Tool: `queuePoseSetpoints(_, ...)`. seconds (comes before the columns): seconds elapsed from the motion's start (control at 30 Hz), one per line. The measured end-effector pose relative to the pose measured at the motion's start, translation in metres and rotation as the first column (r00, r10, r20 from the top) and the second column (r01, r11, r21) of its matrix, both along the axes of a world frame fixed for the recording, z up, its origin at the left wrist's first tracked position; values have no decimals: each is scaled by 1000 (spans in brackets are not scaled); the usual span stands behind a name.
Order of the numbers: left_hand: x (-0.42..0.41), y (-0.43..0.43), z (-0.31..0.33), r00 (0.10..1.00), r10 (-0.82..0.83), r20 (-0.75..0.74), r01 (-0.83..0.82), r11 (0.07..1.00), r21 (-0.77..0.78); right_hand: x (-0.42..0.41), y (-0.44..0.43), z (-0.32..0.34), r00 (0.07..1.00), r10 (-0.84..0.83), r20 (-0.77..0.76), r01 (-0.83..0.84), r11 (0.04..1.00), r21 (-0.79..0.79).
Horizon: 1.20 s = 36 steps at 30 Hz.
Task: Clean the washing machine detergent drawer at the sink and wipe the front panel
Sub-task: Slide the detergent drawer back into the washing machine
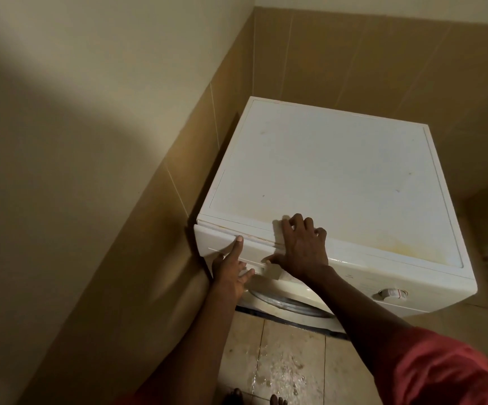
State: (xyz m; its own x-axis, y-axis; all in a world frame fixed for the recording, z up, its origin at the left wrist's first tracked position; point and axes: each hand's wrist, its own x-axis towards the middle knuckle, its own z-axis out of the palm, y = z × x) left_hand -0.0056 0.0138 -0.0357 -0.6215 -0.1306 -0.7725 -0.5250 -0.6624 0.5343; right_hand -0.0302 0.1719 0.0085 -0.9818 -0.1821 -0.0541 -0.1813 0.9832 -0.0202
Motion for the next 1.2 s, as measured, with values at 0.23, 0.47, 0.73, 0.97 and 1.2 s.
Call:
queuePoseSetpoints(0.23, -13, 1, -9, 1000, -4, 12, 4, 1000, -9, -5, -2, -4, 999, -13, -40, 14, 1000, 10)
queuePoseSetpoints(0.47, -20, 3, -16, 1000, 2, 3, -2, 1000, -12, -7, -2, -9, 997, -27, -69, 28, 1000, 12)
queuePoseSetpoints(0.73, -10, 8, -20, 992, 52, -115, -33, 987, 160, -24, 30, 9, 964, -201, 175, 251, 907, -339)
queuePoseSetpoints(0.97, -19, 21, -21, 985, 48, -163, -21, 985, 169, -35, 55, 22, 910, -240, 339, 359, 864, -352)
queuePoseSetpoints(1.2, -26, 27, -29, 991, 38, -125, -28, 996, 82, -45, 55, 24, 887, -252, 388, 388, 863, -325)
